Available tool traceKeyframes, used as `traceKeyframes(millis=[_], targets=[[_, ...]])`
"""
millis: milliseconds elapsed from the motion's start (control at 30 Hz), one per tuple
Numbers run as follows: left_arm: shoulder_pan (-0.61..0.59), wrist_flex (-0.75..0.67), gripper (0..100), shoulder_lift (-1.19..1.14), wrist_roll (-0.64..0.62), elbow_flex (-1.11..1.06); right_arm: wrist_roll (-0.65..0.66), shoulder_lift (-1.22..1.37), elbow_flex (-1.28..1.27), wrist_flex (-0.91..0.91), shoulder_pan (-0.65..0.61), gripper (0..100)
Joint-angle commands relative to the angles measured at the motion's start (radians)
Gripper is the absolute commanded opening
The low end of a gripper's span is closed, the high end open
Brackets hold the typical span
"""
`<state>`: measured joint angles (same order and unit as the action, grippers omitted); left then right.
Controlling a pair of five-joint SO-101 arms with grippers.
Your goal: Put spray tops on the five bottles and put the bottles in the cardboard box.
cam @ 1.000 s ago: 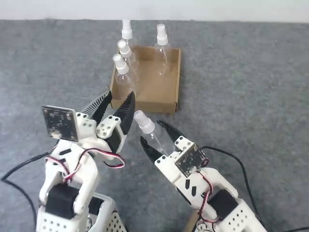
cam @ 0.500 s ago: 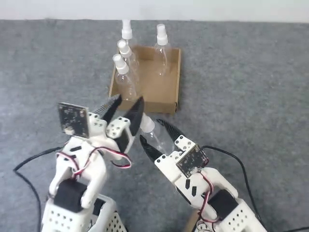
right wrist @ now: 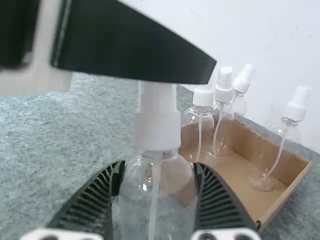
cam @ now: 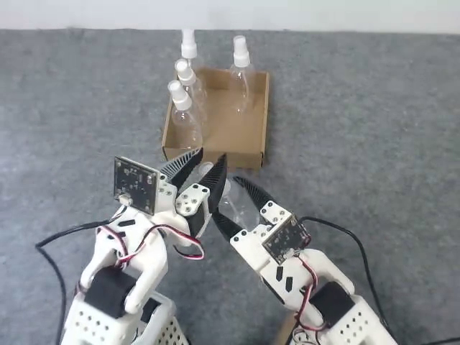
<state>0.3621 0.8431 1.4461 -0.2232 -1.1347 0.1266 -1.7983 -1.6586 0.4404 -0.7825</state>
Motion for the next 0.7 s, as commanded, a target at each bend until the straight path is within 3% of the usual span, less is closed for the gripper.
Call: traceKeyframes(millis=[0,467,667], targets=[[0.002,0.040,12,0.012,0.011,0.097,0.011,-0.018,-0.005,-0.024,0.015,3.3],[-0.005,0.141,21,0.012,0.032,0.314,0.009,-0.018,-0.005,-0.018,0.101,3.3],[-0.147,0.146,21,0.012,0.068,0.286,0.009,-0.018,-0.005,0.015,0.101,3.3]])
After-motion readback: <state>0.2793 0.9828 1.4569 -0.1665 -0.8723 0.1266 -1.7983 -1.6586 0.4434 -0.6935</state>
